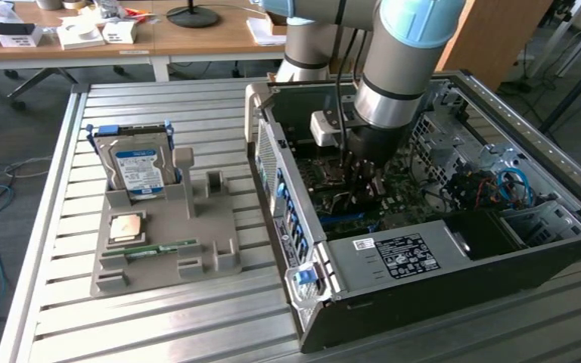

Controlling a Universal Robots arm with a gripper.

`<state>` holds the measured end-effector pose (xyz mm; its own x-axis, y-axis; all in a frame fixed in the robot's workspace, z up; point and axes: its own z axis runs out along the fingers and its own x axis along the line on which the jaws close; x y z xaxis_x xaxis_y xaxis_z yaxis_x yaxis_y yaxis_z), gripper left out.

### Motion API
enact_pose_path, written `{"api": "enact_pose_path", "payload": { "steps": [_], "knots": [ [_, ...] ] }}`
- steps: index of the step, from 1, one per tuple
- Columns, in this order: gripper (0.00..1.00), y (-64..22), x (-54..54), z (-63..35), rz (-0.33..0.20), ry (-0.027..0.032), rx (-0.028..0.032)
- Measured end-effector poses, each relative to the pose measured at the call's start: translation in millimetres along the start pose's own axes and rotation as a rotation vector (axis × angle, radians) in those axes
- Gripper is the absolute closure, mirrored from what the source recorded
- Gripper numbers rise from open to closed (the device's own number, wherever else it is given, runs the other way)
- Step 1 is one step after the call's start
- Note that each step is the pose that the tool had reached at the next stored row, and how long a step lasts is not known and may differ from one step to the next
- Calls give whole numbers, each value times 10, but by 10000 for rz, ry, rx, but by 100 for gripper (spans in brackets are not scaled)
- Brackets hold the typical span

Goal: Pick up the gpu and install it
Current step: 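Insert the gpu into the slot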

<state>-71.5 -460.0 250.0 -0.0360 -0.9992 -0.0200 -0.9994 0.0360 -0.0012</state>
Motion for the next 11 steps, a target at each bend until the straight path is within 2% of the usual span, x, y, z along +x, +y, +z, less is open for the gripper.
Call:
{"api": "enact_pose_path", "payload": {
  "steps": [5,11],
  "knots": [
    [66,0,-4,-179,0,-1,0],
    [66,-1,-9,-439,0,-1,0]
  ]
}}
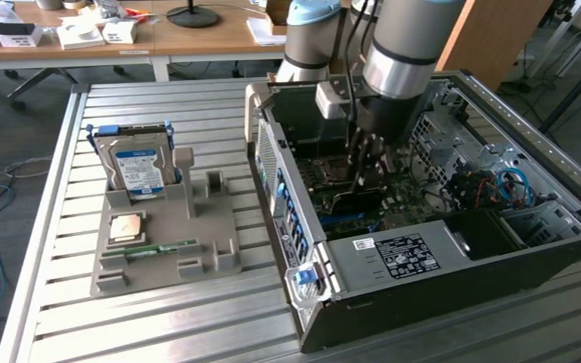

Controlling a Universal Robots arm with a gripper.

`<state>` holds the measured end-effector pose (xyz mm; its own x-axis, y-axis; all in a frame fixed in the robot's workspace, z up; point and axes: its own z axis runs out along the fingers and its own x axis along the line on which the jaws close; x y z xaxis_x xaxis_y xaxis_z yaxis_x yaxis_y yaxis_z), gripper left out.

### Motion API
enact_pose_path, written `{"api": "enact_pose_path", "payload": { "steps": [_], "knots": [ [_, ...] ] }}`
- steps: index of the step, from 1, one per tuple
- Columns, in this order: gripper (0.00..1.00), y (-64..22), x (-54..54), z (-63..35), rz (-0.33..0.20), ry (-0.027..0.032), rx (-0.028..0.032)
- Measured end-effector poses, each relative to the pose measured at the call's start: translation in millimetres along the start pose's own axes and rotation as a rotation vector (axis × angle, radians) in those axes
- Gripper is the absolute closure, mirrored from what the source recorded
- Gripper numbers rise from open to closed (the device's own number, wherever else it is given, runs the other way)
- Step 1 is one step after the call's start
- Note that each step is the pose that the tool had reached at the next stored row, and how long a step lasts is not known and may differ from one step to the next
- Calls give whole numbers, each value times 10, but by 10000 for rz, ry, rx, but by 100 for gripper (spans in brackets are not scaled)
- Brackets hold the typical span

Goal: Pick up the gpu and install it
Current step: 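Insert the gpu into the slot, then press down on the gpu until it lock into place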

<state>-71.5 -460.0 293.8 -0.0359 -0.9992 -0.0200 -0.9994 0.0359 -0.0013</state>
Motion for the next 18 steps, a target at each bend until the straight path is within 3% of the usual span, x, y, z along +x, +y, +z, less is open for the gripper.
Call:
{"api": "enact_pose_path", "payload": {
  "steps": [5,12,18],
  "knots": [
    [66,0,-4,-184,0,1,0],
    [66,0,-7,-349,0,1,0],
    [66,0,-8,-376,0,0,0]
  ]
}}
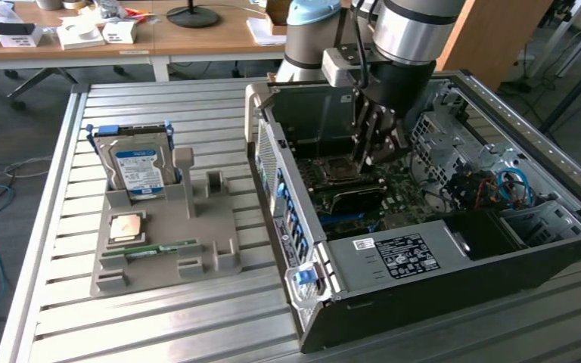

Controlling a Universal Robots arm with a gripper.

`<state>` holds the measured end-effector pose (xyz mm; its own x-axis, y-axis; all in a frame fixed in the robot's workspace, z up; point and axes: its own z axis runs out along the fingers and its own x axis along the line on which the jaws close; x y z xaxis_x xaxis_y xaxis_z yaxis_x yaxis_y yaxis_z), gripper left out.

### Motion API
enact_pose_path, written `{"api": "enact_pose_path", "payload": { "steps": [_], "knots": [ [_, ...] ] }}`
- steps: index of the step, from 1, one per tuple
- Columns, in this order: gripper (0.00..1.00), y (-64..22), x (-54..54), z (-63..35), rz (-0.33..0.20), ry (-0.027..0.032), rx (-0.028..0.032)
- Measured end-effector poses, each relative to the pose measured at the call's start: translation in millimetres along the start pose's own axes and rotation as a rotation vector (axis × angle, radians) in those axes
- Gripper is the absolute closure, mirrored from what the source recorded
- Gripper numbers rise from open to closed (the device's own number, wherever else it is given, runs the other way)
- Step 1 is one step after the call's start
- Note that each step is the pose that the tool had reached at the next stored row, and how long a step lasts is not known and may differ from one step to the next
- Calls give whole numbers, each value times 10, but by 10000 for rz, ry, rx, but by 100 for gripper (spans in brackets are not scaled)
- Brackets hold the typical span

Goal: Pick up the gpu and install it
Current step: 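Press down on the gpu until it lock into place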

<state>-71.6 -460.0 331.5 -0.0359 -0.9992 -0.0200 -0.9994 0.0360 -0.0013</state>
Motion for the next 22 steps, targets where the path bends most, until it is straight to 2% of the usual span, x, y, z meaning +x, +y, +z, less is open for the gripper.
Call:
{"api": "enact_pose_path", "payload": {
  "steps": [10,11,12,13,15,17,22],
  "knots": [
    [66,0,0,0,0,0,0],
    [68,0,0,0,0,0,0],
    [74,0,0,0,0,0,0],
    [74,0,0,0,0,0,0],
    [86,0,0,0,0,0,0],
    [89,0,0,0,0,0,0],
    [89,0,0,0,-1,0,0]
  ]
}}
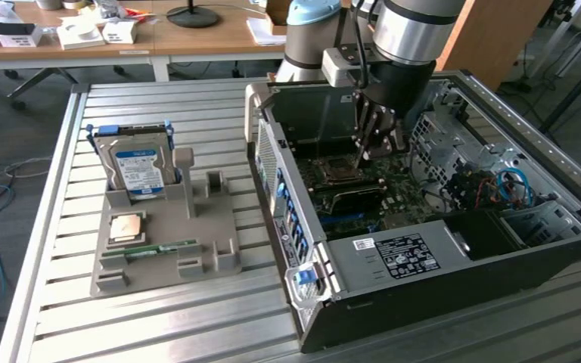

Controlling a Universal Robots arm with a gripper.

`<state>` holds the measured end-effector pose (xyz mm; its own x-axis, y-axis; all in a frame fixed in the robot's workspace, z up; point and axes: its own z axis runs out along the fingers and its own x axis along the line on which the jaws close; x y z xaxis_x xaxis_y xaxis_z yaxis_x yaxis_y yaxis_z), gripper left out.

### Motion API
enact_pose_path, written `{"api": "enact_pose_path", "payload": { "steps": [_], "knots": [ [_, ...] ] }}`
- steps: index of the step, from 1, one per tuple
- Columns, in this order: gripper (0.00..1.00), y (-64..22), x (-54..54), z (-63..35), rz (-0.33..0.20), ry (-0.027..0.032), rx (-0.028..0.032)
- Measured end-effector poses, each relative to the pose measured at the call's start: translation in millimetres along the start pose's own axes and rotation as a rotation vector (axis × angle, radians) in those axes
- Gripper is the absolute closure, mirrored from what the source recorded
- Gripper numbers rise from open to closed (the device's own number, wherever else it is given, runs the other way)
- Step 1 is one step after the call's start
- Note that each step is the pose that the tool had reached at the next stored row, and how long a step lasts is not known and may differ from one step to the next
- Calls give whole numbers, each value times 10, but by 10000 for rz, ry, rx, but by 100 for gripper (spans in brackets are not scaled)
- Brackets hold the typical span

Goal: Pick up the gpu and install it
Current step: 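Press down on the gpu until it lock into place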

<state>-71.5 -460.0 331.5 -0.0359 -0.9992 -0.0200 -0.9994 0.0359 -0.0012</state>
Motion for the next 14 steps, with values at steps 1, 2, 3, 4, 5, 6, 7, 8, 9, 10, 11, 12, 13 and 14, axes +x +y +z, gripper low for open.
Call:
{"api": "enact_pose_path", "payload": {
  "steps": [1,2,3,4,5,6,7,8,9,10,11,12,13,14],
  "knots": [
    [89,0,0,0,1,0,0],
    [89,0,0,0,1,0,0],
    [89,0,0,0,0,0,1],
    [89,0,0,0,1,0,0],
    [89,0,0,0,0,0,0],
    [89,0,0,0,0,0,1],
    [89,0,0,3,1,0,0],
    [89,0,0,12,1,0,0],
    [89,0,1,25,0,1,0],
    [89,0,1,40,0,0,0],
    [89,0,1,55,1,1,0],
    [89,0,2,67,0,0,0],
    [89,0,2,78,0,0,0],
    [89,0,2,87,0,0,0]
  ]
}}
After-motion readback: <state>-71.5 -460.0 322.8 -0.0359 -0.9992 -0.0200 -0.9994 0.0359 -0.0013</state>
